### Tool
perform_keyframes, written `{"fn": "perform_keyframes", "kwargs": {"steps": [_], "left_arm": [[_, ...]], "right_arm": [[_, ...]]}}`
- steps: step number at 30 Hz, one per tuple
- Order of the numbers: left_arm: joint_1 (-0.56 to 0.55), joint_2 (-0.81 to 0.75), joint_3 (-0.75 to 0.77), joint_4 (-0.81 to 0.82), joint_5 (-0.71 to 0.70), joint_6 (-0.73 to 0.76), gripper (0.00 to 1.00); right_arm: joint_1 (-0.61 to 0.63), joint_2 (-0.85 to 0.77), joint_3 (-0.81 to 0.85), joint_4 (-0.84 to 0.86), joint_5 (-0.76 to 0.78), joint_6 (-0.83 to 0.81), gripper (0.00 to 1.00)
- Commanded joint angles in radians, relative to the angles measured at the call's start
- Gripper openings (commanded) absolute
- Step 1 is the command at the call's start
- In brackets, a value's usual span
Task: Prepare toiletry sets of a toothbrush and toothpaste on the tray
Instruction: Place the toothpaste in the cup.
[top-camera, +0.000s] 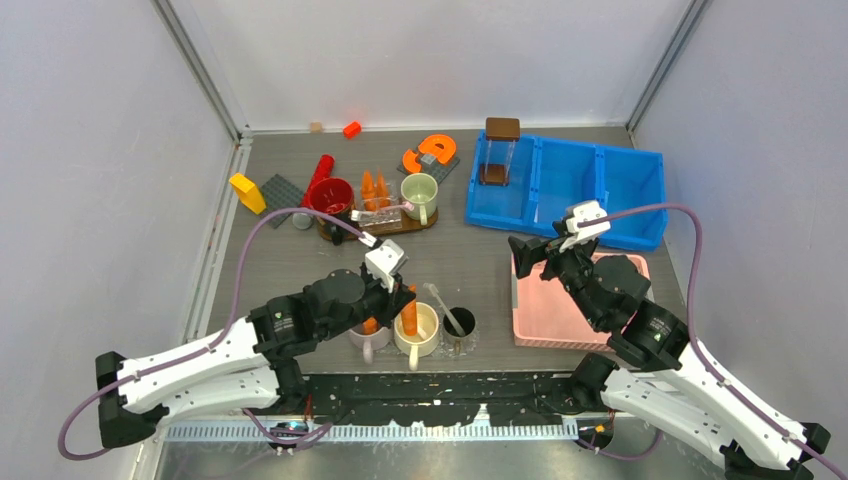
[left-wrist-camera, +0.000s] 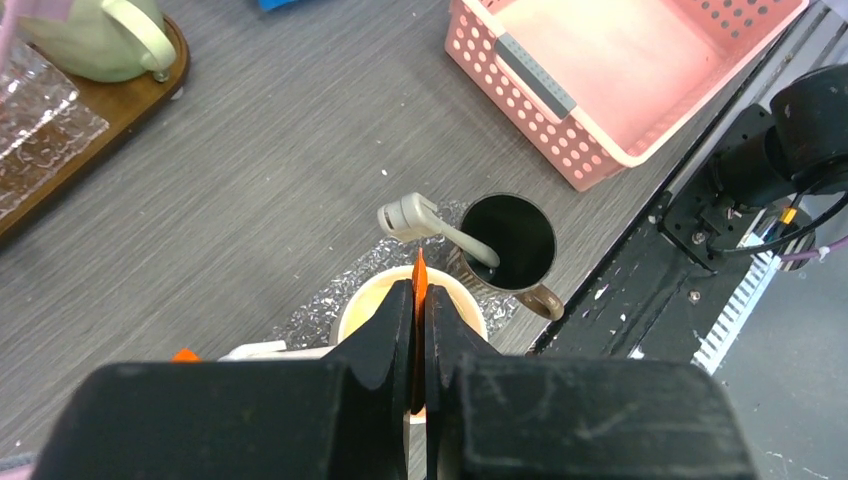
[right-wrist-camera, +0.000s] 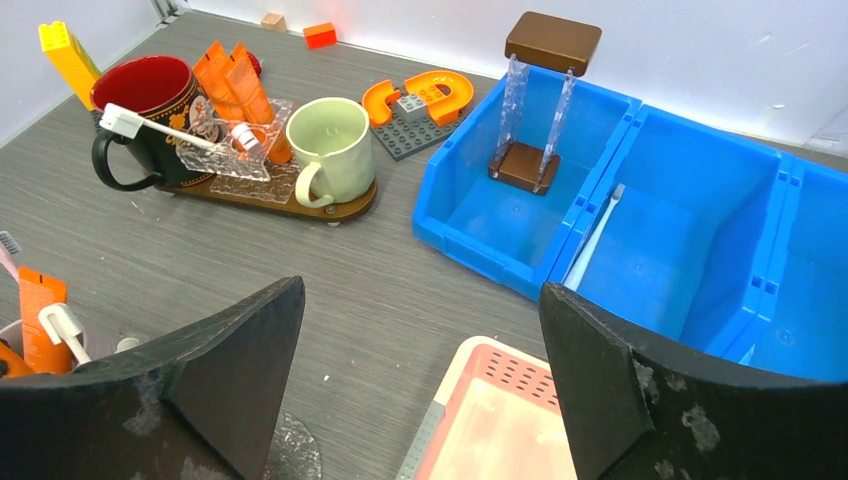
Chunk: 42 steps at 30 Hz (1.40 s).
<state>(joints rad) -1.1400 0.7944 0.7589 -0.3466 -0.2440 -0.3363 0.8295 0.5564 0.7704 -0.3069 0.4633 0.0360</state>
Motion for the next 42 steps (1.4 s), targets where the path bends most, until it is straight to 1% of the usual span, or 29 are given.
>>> {"fn": "perform_keyframes", "kwargs": {"steps": [1,11,13,15,17,24,27,30,33,38,42], "left_arm": [[-0.018,-0.001,-0.045,0.162,-0.031,0.0,0.0],[-0.02,0.01,-0.152,0.264,-0.048,-0.035,0.0],[-0.021,0.009,-0.171,0.28,-0.053,-0.047,0.02],[-0.02,0.009,-0.183,0.286,-0.056,-0.055,0.06],[-0.02,0.008,-0.187,0.283,-0.059,-0.056,0.14],[-0.02,-0.018,-0.172,0.254,-0.087,-0.042,0.51],[-0.02,-0.038,-0.152,0.228,-0.117,-0.026,0.64],[-0.02,-0.058,-0.124,0.197,-0.15,-0.004,0.74],[-0.019,-0.074,-0.086,0.159,-0.184,0.022,0.81],[-0.019,-0.088,-0.004,0.088,-0.238,0.08,0.86],[-0.017,-0.098,0.045,0.05,-0.317,0.131,0.91]], "right_arm": [[0.002,-0.005,0.003,0.043,0.032,0.006,0.94],[0.002,-0.002,0.0,0.045,0.045,0.003,0.94],[0.002,0.0,0.0,0.045,0.047,0.002,0.94],[0.002,0.002,0.001,0.045,0.049,0.001,0.94],[0.002,0.005,0.0,0.045,0.052,0.001,0.95],[0.002,0.021,0.009,0.044,0.062,0.003,0.97],[0.002,0.031,0.02,0.037,0.073,0.006,0.97],[0.002,0.042,0.033,0.031,0.093,0.009,0.98],[0.002,0.06,0.045,0.024,0.112,0.012,0.98],[0.002,0.108,0.088,-0.005,0.187,0.019,0.99],[0.001,0.181,0.136,-0.041,0.238,0.025,1.0]]}}
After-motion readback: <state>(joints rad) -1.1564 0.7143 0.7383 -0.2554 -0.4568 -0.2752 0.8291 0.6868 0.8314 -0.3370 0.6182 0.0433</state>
